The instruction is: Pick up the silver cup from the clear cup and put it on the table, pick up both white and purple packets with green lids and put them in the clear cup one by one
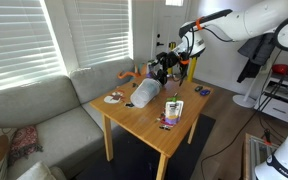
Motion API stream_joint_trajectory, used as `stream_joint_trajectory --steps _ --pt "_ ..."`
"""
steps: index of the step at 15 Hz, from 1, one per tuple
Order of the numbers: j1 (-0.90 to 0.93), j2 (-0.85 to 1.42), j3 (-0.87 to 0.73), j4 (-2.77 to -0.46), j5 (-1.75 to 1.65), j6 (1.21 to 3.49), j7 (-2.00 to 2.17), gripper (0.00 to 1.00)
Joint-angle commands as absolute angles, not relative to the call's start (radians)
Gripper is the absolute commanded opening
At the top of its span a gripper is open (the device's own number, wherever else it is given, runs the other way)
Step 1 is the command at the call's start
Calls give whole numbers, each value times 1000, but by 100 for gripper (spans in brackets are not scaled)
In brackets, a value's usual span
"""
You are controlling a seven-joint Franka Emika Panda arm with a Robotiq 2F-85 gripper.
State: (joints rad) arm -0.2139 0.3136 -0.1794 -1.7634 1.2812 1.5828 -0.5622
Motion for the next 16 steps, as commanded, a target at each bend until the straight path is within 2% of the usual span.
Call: stream_joint_trajectory --steps 1,12,13,15,16 --pt "-221 281 -180 -1765 1265 1605 -567 100" --pt "-218 301 -181 -1769 1168 1771 -587 100" --pt "-218 312 -177 -1768 1174 1779 -589 92" --pt "-217 323 -169 -1769 1175 1795 -589 66" --pt "-217 327 -167 -1769 1174 1799 -586 59"
